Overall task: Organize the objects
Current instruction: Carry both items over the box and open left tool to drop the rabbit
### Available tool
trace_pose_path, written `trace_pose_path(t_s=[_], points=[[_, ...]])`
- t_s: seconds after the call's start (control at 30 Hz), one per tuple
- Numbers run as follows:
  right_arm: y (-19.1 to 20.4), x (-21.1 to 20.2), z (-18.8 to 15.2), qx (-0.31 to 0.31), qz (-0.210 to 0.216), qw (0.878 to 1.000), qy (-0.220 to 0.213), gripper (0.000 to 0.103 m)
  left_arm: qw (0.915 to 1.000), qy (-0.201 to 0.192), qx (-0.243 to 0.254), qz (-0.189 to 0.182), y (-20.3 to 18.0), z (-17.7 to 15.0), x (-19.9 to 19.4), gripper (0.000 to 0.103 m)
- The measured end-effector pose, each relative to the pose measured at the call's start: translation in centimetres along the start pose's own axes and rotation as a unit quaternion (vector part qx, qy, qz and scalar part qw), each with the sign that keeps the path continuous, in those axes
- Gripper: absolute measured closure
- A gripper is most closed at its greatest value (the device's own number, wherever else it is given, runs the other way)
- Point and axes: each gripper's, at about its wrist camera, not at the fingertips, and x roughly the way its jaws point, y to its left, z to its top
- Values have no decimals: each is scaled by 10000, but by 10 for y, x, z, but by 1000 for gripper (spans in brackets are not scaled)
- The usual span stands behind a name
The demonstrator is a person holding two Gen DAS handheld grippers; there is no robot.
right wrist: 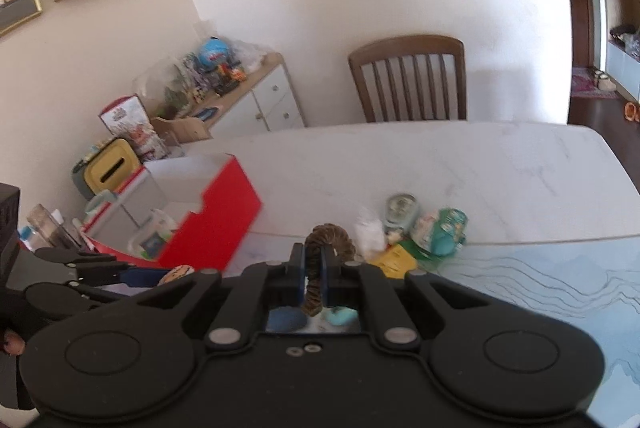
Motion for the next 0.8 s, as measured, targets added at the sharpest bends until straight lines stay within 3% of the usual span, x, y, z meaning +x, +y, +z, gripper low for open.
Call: trace_pose_path(t_s=[0.37, 0.8], points=[[64, 7, 15, -344, 311, 9989, -47, 97, 9998, -181, 47, 10, 43, 6, -37, 50], [141, 63, 25, -687, 620, 9956, 116, 97, 9984, -218, -195, 475, 134, 8, -55, 50]])
